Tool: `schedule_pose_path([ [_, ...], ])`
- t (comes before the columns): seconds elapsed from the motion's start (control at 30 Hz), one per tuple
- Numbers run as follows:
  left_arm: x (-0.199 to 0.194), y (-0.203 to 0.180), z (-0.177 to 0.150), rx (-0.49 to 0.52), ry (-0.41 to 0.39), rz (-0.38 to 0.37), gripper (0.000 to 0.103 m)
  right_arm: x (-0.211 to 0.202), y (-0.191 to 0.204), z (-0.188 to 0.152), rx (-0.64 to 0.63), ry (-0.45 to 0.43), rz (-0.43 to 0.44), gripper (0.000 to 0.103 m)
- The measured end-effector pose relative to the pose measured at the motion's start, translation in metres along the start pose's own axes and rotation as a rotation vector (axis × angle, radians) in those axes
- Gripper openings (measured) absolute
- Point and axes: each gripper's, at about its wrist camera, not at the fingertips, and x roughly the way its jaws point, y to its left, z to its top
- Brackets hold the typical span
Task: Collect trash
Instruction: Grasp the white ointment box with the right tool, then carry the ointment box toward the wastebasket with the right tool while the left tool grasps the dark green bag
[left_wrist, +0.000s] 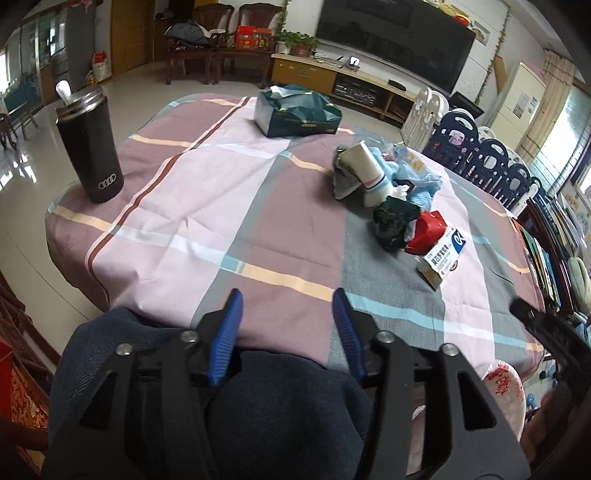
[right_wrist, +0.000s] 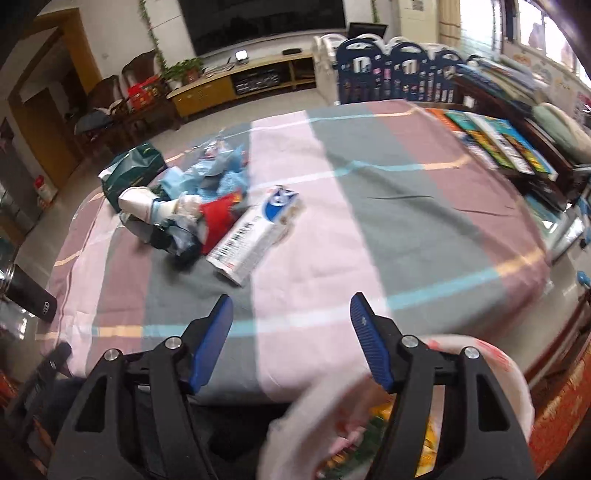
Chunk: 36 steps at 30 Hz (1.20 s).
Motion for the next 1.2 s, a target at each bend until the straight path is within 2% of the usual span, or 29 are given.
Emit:
schedule_pose_path([
  [0.07,0.005,0.004,0.0,-0.012,0.009,0.007,0.055,0.025,0.016,0.016,0.004,0.023,0.012,0.066],
  [0.23,0.014,0.008,-0.001,-0.015,0.021,0.011,0.059,0.089,0.038,0.048,0.014,0.079,-0.04,0.067],
  [0.33,0.019,0.008,-0.003,-0.009,0.032,0.008,0.06,0.123,0.044,0.057,0.012,0.126,-0.077,0.067],
  [0.47,0.024,0.01,-0.003,-0.005,0.047,0.002,0.061,0.149,0.042,0.056,-0.002,0.182,-0.152,0.068],
  [0.53,0.027,0.011,-0.003,-0.012,0.055,-0.002,0.061,0.149,0.039,0.052,-0.03,0.165,-0.142,0.06],
  [0.57,0.029,0.012,-0.003,-0.016,0.061,-0.003,0.061,0.147,0.041,0.05,-0.062,0.157,-0.141,0.039],
  [0.6,0.031,0.013,-0.003,-0.018,0.066,-0.001,0.061,0.143,0.042,0.047,-0.096,0.156,-0.119,0.028],
  [0.67,0.035,0.014,-0.002,-0.035,0.087,0.002,0.061,0.134,0.037,0.04,-0.102,0.17,-0.066,0.022],
  [0.77,0.036,0.011,0.005,-0.071,0.087,0.003,0.061,0.112,0.02,0.023,-0.096,0.179,0.006,0.022],
  [0.87,0.036,-0.009,0.018,-0.046,0.061,-0.008,0.062,0.093,0.006,0.008,-0.088,0.192,0.083,0.022],
  [0.93,0.043,-0.027,0.029,-0.014,0.059,-0.041,0.067,0.086,-0.005,-0.001,-0.074,0.215,0.142,0.022],
  [1.03,0.063,-0.058,0.049,0.034,0.069,-0.079,0.076,0.081,-0.019,-0.006,-0.069,0.236,0.15,0.023],
  [1.07,0.072,-0.068,0.055,0.05,0.074,-0.087,0.077,0.078,-0.023,-0.006,-0.068,0.229,0.139,0.028],
  [1.1,0.08,-0.078,0.061,0.063,0.085,-0.094,0.08,0.074,-0.029,-0.003,-0.064,0.215,0.121,0.041],
  [1.13,0.092,-0.089,0.066,0.078,0.103,-0.104,0.083,0.07,-0.034,-0.002,-0.057,0.198,0.103,0.047],
  [1.17,0.101,-0.098,0.07,0.091,0.118,-0.112,0.084,0.066,-0.039,0.0,-0.05,0.179,0.088,0.059],
  [1.2,0.111,-0.106,0.072,0.106,0.133,-0.117,0.085,0.061,-0.043,0.002,-0.044,0.153,0.066,0.066],
])
